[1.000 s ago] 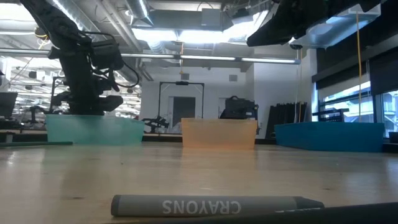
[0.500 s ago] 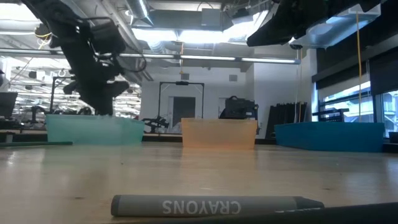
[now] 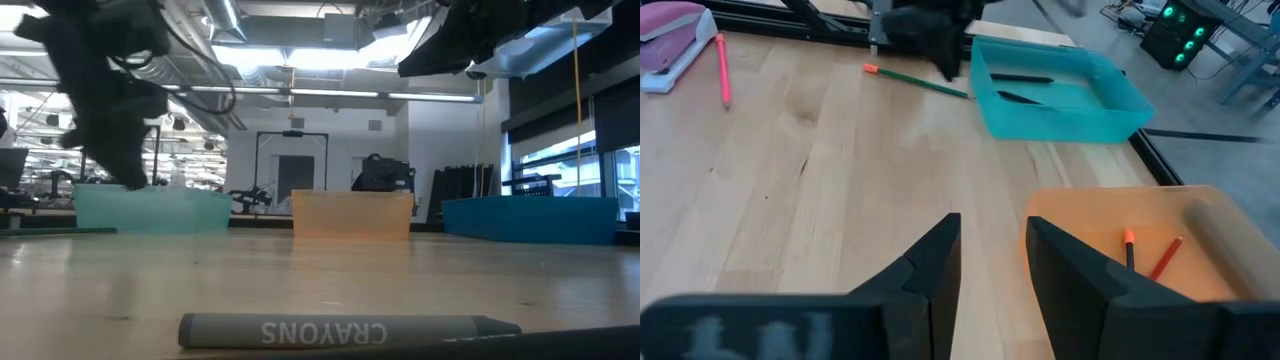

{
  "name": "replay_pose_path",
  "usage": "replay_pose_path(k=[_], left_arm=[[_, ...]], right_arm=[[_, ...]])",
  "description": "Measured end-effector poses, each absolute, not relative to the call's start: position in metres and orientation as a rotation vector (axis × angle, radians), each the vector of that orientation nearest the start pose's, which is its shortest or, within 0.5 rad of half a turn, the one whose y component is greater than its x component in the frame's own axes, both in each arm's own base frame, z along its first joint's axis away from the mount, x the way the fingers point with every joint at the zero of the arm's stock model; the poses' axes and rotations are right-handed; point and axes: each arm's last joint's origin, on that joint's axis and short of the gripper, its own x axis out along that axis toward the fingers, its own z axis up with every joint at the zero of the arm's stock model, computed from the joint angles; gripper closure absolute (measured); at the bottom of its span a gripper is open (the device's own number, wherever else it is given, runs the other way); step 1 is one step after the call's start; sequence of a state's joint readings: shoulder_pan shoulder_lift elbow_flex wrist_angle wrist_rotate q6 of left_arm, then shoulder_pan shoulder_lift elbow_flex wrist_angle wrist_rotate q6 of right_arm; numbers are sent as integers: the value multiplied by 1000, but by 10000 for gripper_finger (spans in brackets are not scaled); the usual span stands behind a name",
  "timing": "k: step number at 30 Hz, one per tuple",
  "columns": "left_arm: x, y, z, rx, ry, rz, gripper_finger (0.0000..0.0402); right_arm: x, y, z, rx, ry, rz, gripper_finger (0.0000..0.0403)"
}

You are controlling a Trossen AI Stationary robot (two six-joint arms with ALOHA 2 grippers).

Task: Sort crayons/erasers/pens/pencils in bins
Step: Put the green pencil into the orange bin

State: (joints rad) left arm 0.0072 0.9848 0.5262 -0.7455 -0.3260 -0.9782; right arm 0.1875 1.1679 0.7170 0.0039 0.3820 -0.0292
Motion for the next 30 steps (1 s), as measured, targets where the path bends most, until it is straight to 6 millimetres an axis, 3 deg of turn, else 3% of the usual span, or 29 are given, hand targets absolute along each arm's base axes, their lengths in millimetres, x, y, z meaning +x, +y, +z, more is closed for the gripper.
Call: replay_pose_path(k=[11,15,25,30], left_arm=[[138,-37,175,-867,1102,783,312],[125,-45,172,-897,1183,863,315],[124,-57,166,-801,1253,814,314],[126,-60,161,-808,1342,821,314]], right_arm=[[244,35,249,-137,465,-190,282],[242,35,242,-133,481,-192,282],[236,33,221,-72,517,-214,282],[237,33,222,-51,483,-216,282]])
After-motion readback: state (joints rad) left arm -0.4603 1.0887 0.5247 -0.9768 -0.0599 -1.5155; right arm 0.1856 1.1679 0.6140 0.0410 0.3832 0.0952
